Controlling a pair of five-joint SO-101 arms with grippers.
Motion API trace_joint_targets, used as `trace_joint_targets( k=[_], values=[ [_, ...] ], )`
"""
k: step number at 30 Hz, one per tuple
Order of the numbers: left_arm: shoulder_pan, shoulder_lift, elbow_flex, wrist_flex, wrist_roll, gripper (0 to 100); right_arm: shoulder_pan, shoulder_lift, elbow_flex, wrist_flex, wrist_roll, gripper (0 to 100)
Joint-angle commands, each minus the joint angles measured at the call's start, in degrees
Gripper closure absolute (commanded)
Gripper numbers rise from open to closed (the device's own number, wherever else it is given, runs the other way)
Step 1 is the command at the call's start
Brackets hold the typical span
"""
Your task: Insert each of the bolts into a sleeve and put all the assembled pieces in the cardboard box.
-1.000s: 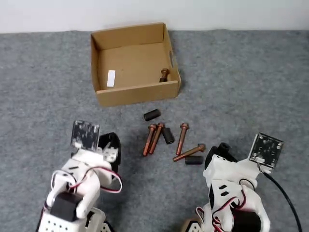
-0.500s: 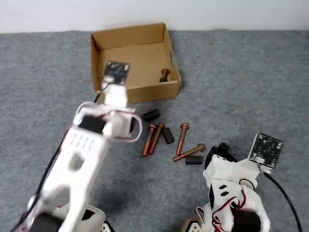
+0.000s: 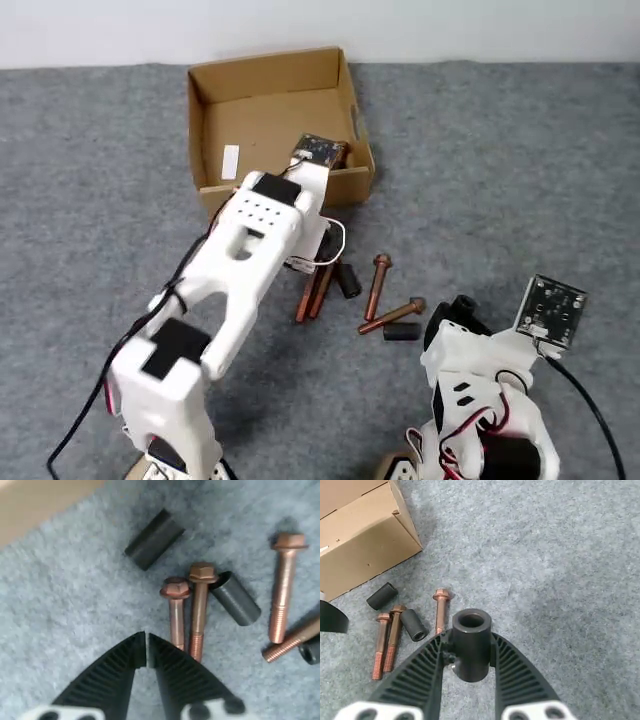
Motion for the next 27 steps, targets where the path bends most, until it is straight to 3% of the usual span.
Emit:
trace_joint_targets(
  k=[1, 14, 27],
  values=[
    [0.44, 2.73, -6.73, 5.19, 3.25, 89, 0.4, -0.04, -0.26, -0.48, 0.44, 99.1],
    [1.05, 11.69, -15.16, 6.51, 5.1, 85, 0.48, -0.04, -0.09, -0.48, 0.44, 99.1],
    [0.62, 22.59, -22.9, 6.77, 5.19, 89, 0.48, -0.04, -0.09, -0.48, 0.44, 99.1]
  ],
)
